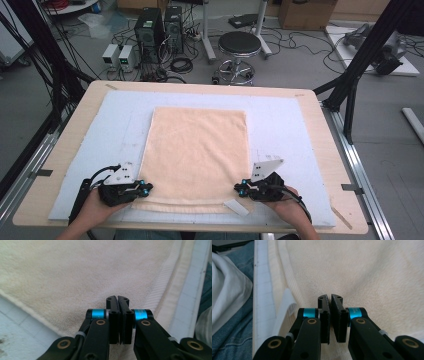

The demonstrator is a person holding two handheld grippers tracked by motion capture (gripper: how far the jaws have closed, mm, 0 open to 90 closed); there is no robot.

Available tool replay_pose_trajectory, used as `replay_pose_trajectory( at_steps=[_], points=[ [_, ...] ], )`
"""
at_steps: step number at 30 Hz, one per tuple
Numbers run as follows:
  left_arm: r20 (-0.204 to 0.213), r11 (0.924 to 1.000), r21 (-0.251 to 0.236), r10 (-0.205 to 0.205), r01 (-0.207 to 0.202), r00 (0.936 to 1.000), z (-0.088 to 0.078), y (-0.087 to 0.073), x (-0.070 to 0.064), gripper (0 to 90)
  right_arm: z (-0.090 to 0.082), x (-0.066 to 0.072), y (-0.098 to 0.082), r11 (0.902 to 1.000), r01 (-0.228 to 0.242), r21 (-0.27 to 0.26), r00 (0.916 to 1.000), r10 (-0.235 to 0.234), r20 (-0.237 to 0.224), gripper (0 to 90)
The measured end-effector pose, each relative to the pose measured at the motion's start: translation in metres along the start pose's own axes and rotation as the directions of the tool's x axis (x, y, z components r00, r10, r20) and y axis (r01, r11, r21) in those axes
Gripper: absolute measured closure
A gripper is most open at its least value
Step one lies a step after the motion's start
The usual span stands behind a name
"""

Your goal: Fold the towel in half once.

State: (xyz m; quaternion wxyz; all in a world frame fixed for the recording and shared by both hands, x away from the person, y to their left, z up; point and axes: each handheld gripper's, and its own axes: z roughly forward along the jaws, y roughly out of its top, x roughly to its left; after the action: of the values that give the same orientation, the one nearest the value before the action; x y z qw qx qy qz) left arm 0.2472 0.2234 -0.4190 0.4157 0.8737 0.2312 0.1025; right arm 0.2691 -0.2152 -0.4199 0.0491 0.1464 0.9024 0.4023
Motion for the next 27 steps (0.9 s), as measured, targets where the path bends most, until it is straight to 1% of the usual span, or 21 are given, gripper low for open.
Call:
replay_pose_trajectory(
  at_steps=[1, 3, 6, 8, 9, 10, 12, 13, 15, 16, 17, 18, 19, 20, 21, 22, 25, 27],
  points=[
    [-0.003, 0.9999, -0.010, 0.005, -0.005, 1.0000, -0.004, 0.003, 0.000, 87.6, -0.003, 0.000, 0.002, 1.0000, 0.003, -0.008, 1.0000, -0.003, -0.003, 85.9],
    [-0.011, 0.9993, -0.038, 0.005, -0.006, 0.9999, -0.011, 0.008, 0.000, 87.6, -0.010, 0.000, 0.007, 0.9996, 0.010, -0.027, 0.9998, -0.010, 0.019, 85.9],
    [-0.023, 0.9977, -0.067, 0.008, -0.010, 0.9997, -0.019, 0.013, -0.001, 87.5, -0.020, 0.003, 0.014, 0.9984, 0.016, -0.055, 0.9995, -0.014, 0.027, 85.8],
    [-0.019, 0.9968, -0.079, 0.007, -0.009, 0.9998, -0.023, 0.013, -0.003, 87.5, -0.024, 0.007, 0.017, 0.9980, 0.024, -0.058, 0.9992, -0.023, 0.032, 85.8],
    [-0.015, 0.9968, -0.079, 0.014, -0.015, 0.9998, -0.025, 0.013, -0.005, 87.5, -0.026, 0.008, 0.017, 0.9977, 0.035, -0.059, 0.9988, -0.033, 0.035, 85.8],
    [-0.017, 0.9960, -0.089, 0.011, -0.013, 0.9998, -0.027, 0.012, -0.007, 87.6, -0.028, 0.011, 0.018, 0.9974, 0.038, -0.061, 0.9988, -0.036, 0.031, 85.8],
    [-0.005, 0.9949, -0.101, 0.007, -0.008, 1.0000, -0.031, 0.012, -0.010, 87.5, -0.033, 0.015, 0.019, 0.9963, 0.041, -0.075, 0.9989, -0.039, 0.027, 85.8],
    [-0.003, 0.9951, -0.098, 0.011, -0.011, 0.9999, -0.033, 0.011, -0.012, 87.5, -0.035, 0.017, 0.020, 0.9957, 0.047, -0.079, 0.9986, -0.045, 0.027, 85.8],
    [0.011, 0.9958, -0.091, 0.012, -0.011, 0.9999, -0.032, 0.009, -0.015, 87.5, -0.038, 0.019, 0.020, 0.9960, 0.046, -0.077, 0.9989, -0.046, 0.010, 85.5],
    [0.031, 0.9967, -0.081, 0.012, -0.009, 0.9995, -0.030, 0.006, -0.015, 87.4, -0.037, 0.021, 0.018, 0.9968, 0.046, -0.065, 0.9989, -0.046, -0.001, 84.6],
    [0.038, 0.9977, -0.068, 0.010, -0.007, 0.9992, -0.027, 0.004, -0.016, 86.4, -0.035, 0.021, 0.016, 0.9980, 0.037, -0.051, 0.9992, -0.037, -0.013, 81.0],
    [0.043, 0.9984, -0.056, 0.007, -0.005, 0.9991, -0.024, 0.001, -0.017, 82.7, -0.032, 0.019, 0.012, 0.9992, 0.016, -0.038, 0.9990, -0.018, -0.041, 74.9],
    [0.049, 0.9991, -0.041, 0.001, 0.001, 0.9988, -0.021, 0.000, -0.016, 78.7, -0.030, 0.017, 0.009, 0.9993, -0.016, -0.033, 0.9984, 0.015, -0.054, 74.4],
    [0.048, 0.9995, -0.031, -0.002, 0.003, 0.9988, -0.018, -0.001, -0.015, 76.5, -0.029, 0.016, 0.005, 0.9989, -0.022, -0.041, 0.9980, 0.020, -0.060, 73.9],
    [0.039, 0.9997, -0.023, -0.003, 0.004, 0.9992, -0.015, -0.002, -0.014, 75.3, -0.027, 0.015, 0.002, 0.9986, -0.032, -0.041, 0.9981, 0.029, -0.055, 73.8],
    [0.039, 0.9998, -0.016, -0.009, 0.009, 0.9992, -0.012, -0.002, -0.013, 74.5, -0.024, 0.014, 0.000, 0.9990, -0.032, -0.031, 0.9985, 0.030, -0.045, 73.4],
    [0.025, 1.0000, 0.010, -0.002, 0.001, 0.9997, -0.004, -0.003, -0.008, 73.1, -0.015, 0.010, -0.006, 0.9992, -0.039, 0.003, 0.9985, 0.039, -0.039, 73.0],
    [0.022, 0.9998, 0.018, -0.010, 0.009, 0.9997, 0.001, -0.005, -0.005, 71.6, -0.009, 0.006, -0.010, 0.9988, -0.041, 0.028, 0.9985, 0.042, -0.036, 72.3]
  ],
)
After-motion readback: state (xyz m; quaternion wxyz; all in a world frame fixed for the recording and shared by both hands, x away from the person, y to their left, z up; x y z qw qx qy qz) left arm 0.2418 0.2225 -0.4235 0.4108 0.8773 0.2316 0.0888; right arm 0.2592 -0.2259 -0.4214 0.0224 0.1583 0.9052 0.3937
